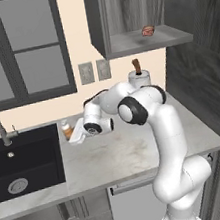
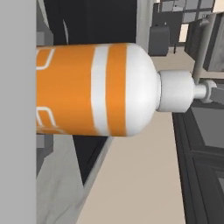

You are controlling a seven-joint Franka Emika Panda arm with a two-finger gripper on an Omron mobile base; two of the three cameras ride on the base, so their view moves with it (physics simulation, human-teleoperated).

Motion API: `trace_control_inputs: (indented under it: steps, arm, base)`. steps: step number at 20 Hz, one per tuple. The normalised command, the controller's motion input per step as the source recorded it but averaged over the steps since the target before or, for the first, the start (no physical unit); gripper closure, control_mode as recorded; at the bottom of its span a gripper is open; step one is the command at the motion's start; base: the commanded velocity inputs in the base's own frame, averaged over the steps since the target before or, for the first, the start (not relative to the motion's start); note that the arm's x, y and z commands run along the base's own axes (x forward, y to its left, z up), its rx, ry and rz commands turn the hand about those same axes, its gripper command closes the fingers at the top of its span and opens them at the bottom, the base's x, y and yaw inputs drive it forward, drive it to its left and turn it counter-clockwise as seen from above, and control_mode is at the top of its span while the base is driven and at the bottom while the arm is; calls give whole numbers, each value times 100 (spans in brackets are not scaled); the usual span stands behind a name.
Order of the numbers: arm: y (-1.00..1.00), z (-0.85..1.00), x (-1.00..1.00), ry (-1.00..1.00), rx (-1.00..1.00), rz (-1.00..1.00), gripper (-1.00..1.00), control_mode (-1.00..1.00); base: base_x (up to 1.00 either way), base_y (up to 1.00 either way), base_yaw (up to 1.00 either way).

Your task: Locate and retrieve the bar soap and soap dispenser from the cabinet. Place them next to the sink.

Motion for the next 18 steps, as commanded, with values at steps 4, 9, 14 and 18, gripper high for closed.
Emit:
trace_control_inputs:
  steps: [4,9,14,18]
  arm:
    - [0,-30,29,0,3,0,100,-100]
    - [0,-37,25,0,2,0,100,-100]
    - [0,-46,30,0,3,0,100,-100]
    - [0,-46,26,0,5,0,100,-100]
  base:
    - [0,0,0]
    - [0,0,0]
    - [0,0,0]
    - [0,0,0]
